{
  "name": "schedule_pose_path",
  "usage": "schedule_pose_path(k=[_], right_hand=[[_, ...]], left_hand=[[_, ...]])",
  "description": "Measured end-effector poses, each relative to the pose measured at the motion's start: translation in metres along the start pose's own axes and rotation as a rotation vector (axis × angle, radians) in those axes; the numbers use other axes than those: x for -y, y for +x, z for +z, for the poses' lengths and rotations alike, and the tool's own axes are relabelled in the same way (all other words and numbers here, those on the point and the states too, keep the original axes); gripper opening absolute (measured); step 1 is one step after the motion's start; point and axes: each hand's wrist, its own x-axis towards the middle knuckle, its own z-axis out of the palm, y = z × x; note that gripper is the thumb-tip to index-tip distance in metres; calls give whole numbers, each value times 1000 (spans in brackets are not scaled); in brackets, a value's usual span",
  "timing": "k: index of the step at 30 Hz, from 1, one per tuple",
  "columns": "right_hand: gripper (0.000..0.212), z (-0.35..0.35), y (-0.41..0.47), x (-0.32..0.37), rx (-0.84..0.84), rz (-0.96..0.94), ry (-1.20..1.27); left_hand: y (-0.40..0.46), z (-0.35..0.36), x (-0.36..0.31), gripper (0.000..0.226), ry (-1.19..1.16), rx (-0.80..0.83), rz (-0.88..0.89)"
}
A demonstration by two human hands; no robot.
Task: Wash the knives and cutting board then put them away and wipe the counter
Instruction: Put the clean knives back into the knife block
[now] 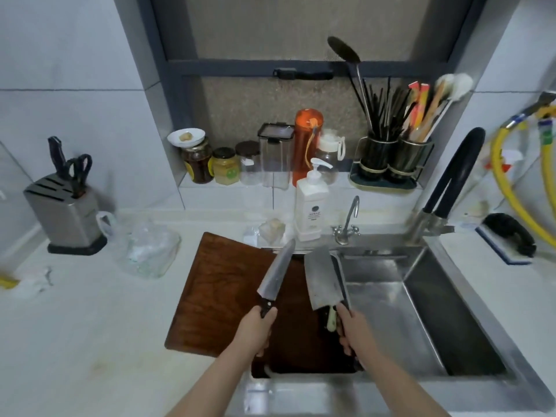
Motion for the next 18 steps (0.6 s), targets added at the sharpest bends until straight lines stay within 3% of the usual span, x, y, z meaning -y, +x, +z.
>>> schedule_pose_path(k=[4, 9, 11, 14, 18], right_hand=[[33, -9, -9, 21, 18, -133, -87], [31, -18, -11, 37, -52, -416, -167], [27, -17, -4, 30, -60, -346, -203], [29, -19, 2, 8, 18, -51, -107], [33, -32, -7, 7, 68, -146, -102]], left_hand=[[-4, 4, -13, 36, -75, -37, 18], [-11, 0, -33, 39, -28, -112, 229], [-9, 1, -33, 41, 9, -142, 147], [-9, 5, -22, 43, -93, -147, -34], [-17, -1, -21, 41, -120, -165, 129]])
